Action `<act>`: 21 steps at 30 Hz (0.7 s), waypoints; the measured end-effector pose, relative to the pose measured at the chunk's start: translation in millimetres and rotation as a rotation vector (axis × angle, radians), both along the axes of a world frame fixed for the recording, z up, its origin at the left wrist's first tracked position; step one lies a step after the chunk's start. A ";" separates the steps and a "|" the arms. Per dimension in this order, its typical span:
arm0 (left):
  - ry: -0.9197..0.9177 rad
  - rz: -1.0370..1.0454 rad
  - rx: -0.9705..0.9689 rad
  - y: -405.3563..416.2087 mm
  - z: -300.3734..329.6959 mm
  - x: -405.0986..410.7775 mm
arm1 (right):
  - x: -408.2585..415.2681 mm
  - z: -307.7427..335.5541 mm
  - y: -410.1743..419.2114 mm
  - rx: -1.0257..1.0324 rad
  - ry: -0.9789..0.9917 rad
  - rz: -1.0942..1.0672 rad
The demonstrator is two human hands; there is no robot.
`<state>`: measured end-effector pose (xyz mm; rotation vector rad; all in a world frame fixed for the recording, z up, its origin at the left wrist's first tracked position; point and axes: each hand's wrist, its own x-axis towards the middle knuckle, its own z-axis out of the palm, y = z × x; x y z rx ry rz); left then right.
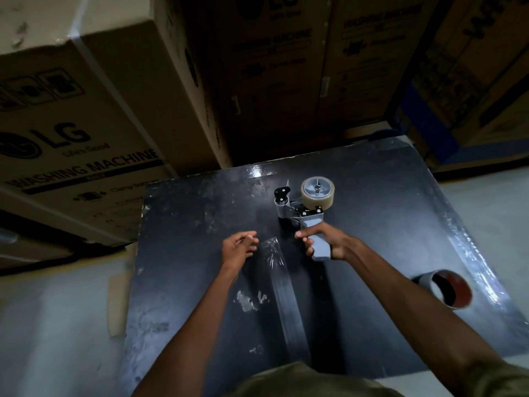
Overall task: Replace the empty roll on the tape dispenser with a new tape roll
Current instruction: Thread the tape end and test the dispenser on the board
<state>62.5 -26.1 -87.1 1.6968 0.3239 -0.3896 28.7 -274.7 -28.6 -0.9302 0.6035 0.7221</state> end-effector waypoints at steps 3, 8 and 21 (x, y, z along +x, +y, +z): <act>0.011 0.024 -0.002 -3.2 -3.5 1.6 | 15.7 -7.4 -4.8 -0.020 -0.001 0.032; 0.029 0.030 -0.013 -4.3 -4.4 2.3 | 35.1 -20.1 -8.3 -0.063 0.000 0.091; 0.062 0.014 0.019 -11.5 -3.6 11.0 | 45.0 -34.6 -18.4 -0.054 0.016 0.077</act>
